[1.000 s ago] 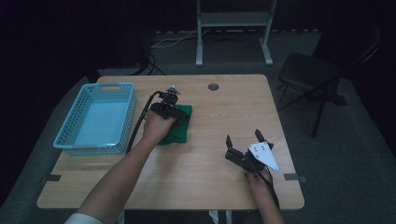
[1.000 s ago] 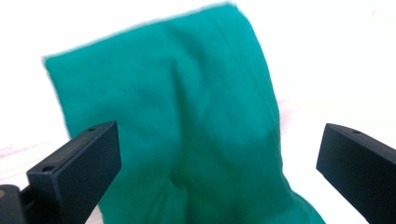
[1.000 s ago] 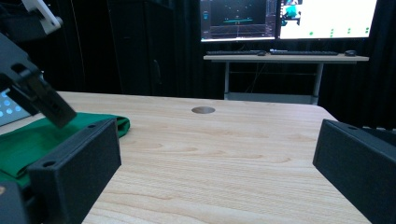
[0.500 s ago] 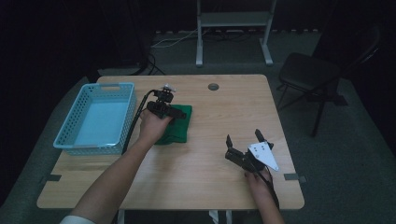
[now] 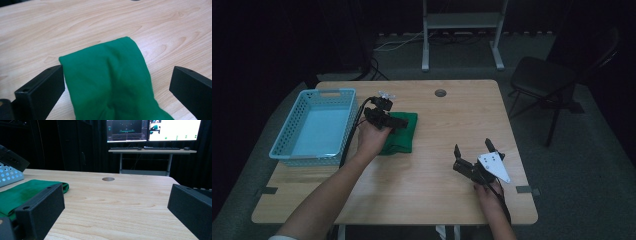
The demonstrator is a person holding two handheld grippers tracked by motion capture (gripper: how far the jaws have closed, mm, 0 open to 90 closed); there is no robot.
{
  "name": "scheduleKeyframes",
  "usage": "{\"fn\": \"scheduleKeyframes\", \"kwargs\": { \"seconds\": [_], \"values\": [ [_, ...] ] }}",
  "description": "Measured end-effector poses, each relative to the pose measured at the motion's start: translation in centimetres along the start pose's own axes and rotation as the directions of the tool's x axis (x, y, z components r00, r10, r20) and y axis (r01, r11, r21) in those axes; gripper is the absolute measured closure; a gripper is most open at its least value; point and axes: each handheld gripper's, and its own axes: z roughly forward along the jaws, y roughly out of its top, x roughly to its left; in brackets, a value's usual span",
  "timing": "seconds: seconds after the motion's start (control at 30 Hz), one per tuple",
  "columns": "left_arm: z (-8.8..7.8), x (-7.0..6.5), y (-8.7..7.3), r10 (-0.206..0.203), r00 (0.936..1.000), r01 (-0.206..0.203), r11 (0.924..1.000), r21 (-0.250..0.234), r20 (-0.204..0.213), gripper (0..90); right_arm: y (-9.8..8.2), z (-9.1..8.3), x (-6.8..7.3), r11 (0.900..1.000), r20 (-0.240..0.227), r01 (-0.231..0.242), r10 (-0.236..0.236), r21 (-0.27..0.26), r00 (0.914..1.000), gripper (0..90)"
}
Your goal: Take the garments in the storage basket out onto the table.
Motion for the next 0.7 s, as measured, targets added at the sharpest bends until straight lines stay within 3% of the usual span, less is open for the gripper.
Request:
{"fn": "scheduleKeyframes", "kwargs": {
  "seconds": [0.07, 0.17, 0.27, 0.5, 0.63, 0.7],
  "values": [
    [-0.1, 0.2, -0.2, -0.007, 1.0000, 0.007, 0.9999, 0.007, 0.003, 0.0, 0.0, 0.0, 0.0, 1.000, 0.001, -0.001, 0.001, 0.000, 1.0000, 0.3],
    [-0.6, 0.3, -0.5, 0.001, 0.9999, -0.002, 0.9997, -0.024, -0.012, 0.0, 0.0, 0.0, 0.0, 1.000, 0.001, -0.001, 0.001, 0.000, 1.0000, 0.3],
    [-1.3, 0.7, -0.8, 0.004, 1.0000, -0.004, 0.9978, -0.066, 0.005, 0.0, 0.0, 0.0, 0.0, 1.000, 0.001, -0.001, 0.001, 0.000, 1.0000, 0.3],
    [-1.8, 1.3, -1.9, 0.022, 0.9936, -0.008, 0.9922, -0.124, 0.110, 0.0, 0.0, 0.0, 0.0, 1.000, 0.000, 0.000, 0.000, 0.000, 1.0000, 0.3],
    [-2.3, 1.3, -2.7, 0.030, 0.9945, -0.013, 0.9854, -0.170, 0.100, 0.0, 0.0, 0.0, 0.0, 1.000, 0.001, 0.001, -0.001, -0.001, 1.0000, 0.3],
    [-2.6, 1.4, -3.1, 0.021, 0.9944, 0.001, 0.9783, -0.207, 0.104, 0.0, 0.0, 0.0, 0.0, 1.000, 0.001, 0.003, -0.003, -0.002, 1.0000, 0.3]
  ]
}}
